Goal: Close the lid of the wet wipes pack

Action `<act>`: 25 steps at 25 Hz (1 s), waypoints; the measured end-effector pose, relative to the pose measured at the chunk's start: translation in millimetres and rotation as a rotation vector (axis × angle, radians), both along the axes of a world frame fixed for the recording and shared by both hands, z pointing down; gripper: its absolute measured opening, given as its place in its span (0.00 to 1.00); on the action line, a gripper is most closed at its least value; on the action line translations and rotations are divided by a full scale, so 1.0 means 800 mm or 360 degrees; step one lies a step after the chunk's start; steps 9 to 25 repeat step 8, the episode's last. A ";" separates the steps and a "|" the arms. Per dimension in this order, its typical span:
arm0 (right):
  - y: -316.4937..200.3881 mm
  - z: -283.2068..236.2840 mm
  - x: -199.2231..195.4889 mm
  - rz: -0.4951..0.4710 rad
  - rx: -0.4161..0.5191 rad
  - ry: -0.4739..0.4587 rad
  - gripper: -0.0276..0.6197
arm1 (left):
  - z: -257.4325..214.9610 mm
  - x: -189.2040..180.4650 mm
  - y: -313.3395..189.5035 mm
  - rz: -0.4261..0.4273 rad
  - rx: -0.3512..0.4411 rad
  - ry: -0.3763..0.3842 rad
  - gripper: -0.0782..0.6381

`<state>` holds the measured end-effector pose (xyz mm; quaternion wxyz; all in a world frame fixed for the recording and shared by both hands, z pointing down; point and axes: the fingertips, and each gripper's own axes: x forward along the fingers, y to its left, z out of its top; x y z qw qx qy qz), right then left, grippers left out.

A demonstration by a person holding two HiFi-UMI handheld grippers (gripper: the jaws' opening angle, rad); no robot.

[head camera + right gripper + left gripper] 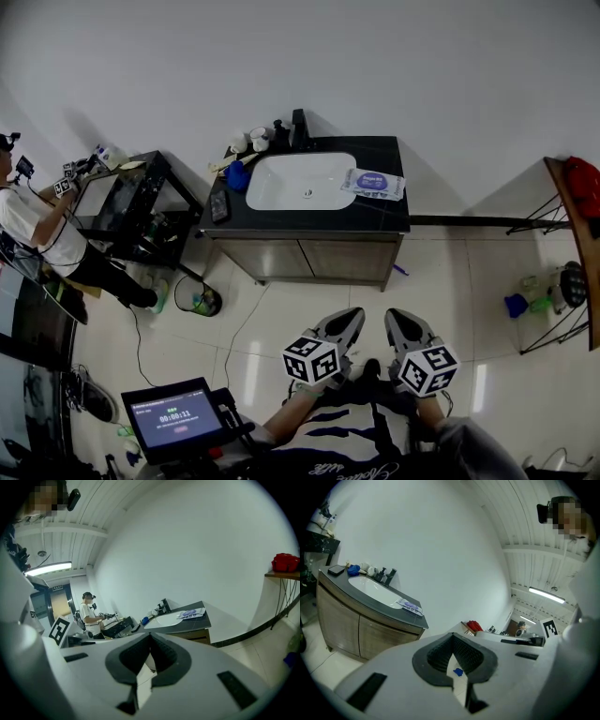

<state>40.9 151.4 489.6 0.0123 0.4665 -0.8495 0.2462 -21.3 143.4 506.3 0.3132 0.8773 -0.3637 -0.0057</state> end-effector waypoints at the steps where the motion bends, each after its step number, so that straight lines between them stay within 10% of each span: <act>1: 0.000 0.001 0.000 0.0002 -0.0001 0.0000 0.04 | 0.000 -0.001 0.000 -0.0002 0.0000 -0.0002 0.11; 25: 0.003 0.003 -0.001 -0.0007 -0.0004 0.0003 0.04 | 0.003 -0.007 0.000 -0.0026 -0.0005 -0.0007 0.11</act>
